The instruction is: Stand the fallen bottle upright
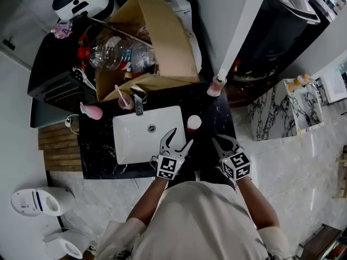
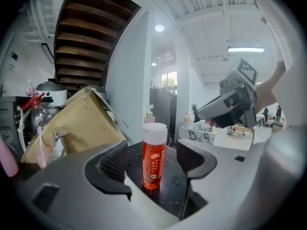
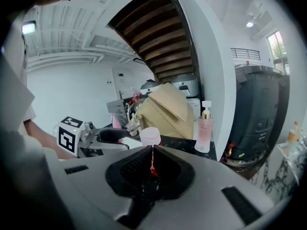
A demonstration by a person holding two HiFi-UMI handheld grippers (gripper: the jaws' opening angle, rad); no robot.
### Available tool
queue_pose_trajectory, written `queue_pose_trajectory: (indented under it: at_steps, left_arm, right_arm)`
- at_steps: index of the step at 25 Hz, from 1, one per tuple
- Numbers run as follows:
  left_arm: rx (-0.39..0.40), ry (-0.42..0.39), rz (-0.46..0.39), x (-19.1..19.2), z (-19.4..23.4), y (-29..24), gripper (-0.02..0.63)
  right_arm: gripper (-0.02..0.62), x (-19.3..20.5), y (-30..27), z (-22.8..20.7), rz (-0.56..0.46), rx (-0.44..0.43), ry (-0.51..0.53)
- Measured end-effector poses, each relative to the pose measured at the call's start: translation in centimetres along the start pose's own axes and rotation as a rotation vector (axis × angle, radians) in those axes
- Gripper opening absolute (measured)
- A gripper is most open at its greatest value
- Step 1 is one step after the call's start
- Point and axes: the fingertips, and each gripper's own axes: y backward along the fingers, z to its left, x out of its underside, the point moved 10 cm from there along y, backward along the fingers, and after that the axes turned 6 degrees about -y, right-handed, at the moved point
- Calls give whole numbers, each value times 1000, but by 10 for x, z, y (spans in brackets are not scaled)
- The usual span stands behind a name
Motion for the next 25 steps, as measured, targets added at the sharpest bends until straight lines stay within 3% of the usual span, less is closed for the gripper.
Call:
queue_pose_trajectory:
  at_steps: [7, 15, 25]
  left_arm:
    - [-4, -8, 0, -20, 4, 16, 255]
    - [-48, -52, 33, -38, -7, 35, 149]
    - [-160, -47, 57, -60, -61, 55, 64]
  right_arm:
    - [32, -8, 13, 1, -43, 10, -6]
    - [32, -10, 26, -3, -53, -44, 17]
    - [32, -8, 64, -15, -74, -152, 52]
